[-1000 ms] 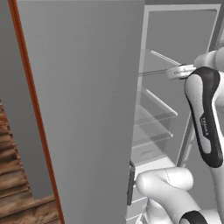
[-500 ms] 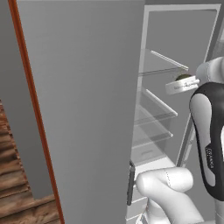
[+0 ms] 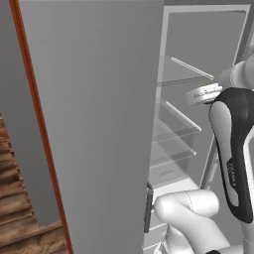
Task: Open the fridge, remove the kiwi, cucumber, and chicken drumstick, and place them on any counter.
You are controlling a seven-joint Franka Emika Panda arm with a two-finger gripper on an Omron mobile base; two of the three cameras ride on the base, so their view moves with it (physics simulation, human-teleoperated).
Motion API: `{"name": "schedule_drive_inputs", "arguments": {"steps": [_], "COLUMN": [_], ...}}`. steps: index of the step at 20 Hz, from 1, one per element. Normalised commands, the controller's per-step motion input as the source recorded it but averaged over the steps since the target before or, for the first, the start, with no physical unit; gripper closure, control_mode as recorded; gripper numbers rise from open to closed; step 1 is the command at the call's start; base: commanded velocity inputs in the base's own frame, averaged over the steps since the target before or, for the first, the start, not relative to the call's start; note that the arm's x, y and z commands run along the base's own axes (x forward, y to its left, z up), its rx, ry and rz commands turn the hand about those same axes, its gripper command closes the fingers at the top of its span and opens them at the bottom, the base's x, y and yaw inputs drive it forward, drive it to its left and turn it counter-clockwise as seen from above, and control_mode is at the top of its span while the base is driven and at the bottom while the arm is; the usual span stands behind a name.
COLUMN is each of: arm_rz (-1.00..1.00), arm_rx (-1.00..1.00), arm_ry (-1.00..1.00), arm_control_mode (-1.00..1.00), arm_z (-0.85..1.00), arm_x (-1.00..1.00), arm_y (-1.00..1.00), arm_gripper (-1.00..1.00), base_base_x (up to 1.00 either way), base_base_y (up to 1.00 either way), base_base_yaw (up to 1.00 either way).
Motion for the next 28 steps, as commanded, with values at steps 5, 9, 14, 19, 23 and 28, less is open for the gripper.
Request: {"name": "schedule_drive_inputs", "arguments": {"steps": [5, 9, 14, 19, 23, 28], "arm_rz": [0.00, 0.00, 0.00, 0.00, 0.00, 0.00], "arm_rx": [0.00, 0.00, 0.00, 0.00, 0.00, 0.00], "arm_ry": [0.00, 0.00, 0.00, 0.00, 0.00, 0.00], "arm_control_mode": [1.00, 1.00, 1.00, 1.00, 1.00, 1.00], "arm_z": [-0.01, 0.00, 0.00, 0.00, 0.00, 0.00], "arm_x": [-0.02, 0.00, 0.00, 0.00, 0.00, 0.00], "arm_y": [0.00, 0.00, 0.00, 0.00, 0.00, 0.00], "arm_gripper": [1.00, 1.00, 1.00, 1.00, 1.00, 1.00], "base_base_x": [-0.69, -0.84, -0.22, -0.21, -0.64, -0.59], "base_base_y": [-0.04, -0.01, 0.21, 0.95, 0.88, 0.90], "base_base_yaw": [0.00, 0.00, 0.04, 0.55, 0.88, 0.87]}}
